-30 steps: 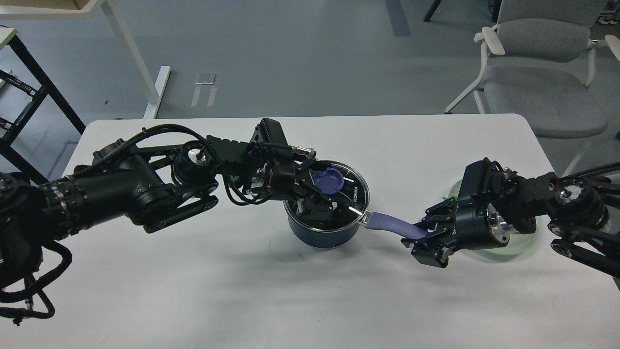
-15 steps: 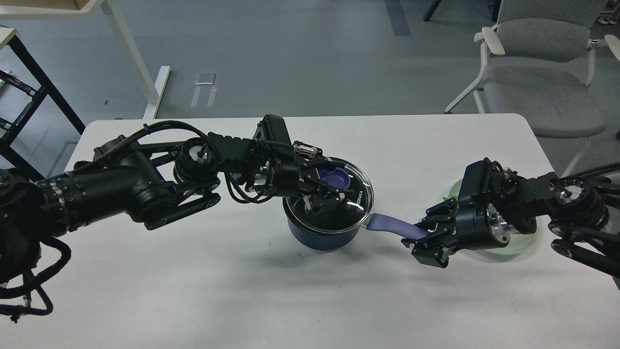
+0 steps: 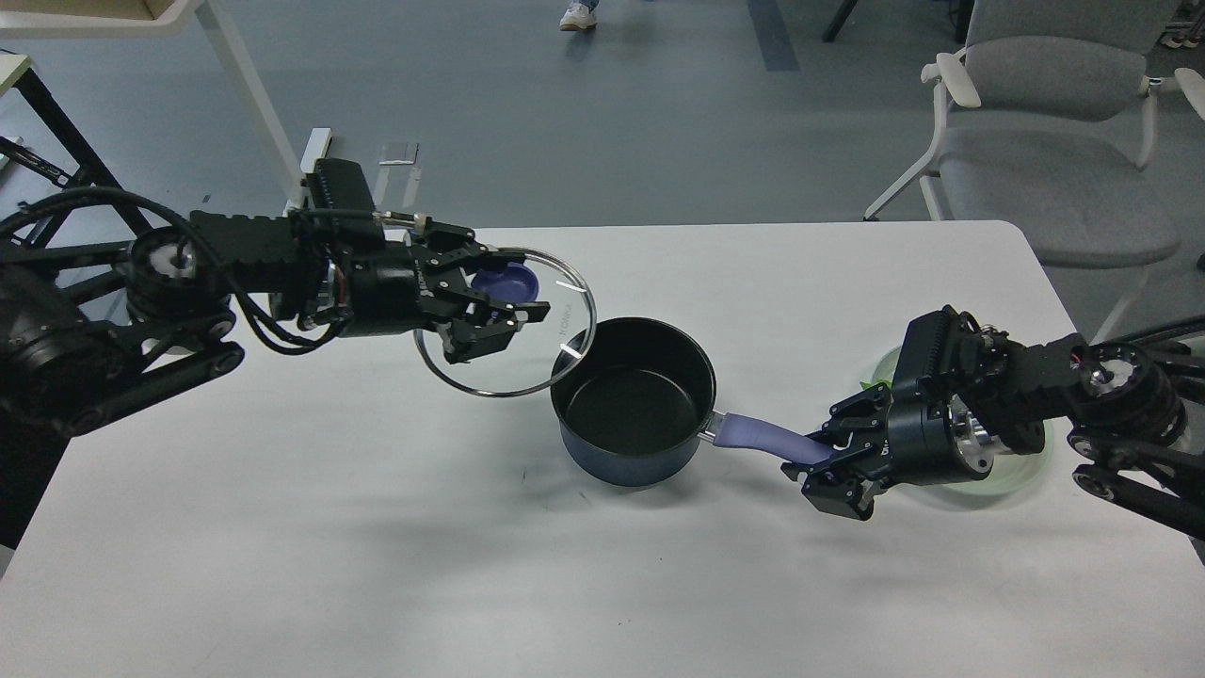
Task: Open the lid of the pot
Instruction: 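Lift the glass lid off the pot with the left gripper, then lower the glass lid onto the table beside the pot, release it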
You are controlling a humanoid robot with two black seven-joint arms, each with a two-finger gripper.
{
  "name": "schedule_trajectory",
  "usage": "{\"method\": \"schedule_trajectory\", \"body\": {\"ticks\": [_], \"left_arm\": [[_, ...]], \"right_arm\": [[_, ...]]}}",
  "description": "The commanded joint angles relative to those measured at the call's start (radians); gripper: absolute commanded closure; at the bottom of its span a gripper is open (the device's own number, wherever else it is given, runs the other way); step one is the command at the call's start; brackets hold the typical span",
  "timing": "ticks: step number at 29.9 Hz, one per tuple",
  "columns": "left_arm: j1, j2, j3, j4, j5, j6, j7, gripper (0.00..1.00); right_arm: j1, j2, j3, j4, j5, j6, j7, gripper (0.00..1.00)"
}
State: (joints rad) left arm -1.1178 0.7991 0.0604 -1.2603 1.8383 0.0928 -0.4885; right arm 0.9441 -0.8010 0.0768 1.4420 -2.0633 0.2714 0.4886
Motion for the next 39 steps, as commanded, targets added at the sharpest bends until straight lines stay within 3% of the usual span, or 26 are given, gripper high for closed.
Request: {"method": "schedule_trajectory", "body": {"ticks": [1,7,16,28,39], "left_arm": [[0.078,0.093,0.002,-0.004,-0.002,0.082,0.000,0.66],[0.214,0.173,0.010,-0.002,0.004,0.168,0.000,0.66],[0.348,0.163,0.006,0.054,0.007,0.292,0.000,0.65],[0.357,0.057,0.009,0.237,0.007,0.329,0.000,0.64],[0.400,0.020,-0.001,0.306,-0.005,0.341,0.000,0.61]], "right_arm": [[-0.001,0.000,0.000,0.000,0.000,0.000,0.000,0.69],[-0.001,0.002,0.000,0.000,0.000,0.000,0.000,0.69],[-0.001,0.000,0.000,0.000,0.000,0.000,0.000,0.69],[-0.001,0.002,0.000,0.000,0.000,0.000,0.000,0.69],[-0.001,0.003,0.000,0.000,0.000,0.000,0.000,0.68]]}}
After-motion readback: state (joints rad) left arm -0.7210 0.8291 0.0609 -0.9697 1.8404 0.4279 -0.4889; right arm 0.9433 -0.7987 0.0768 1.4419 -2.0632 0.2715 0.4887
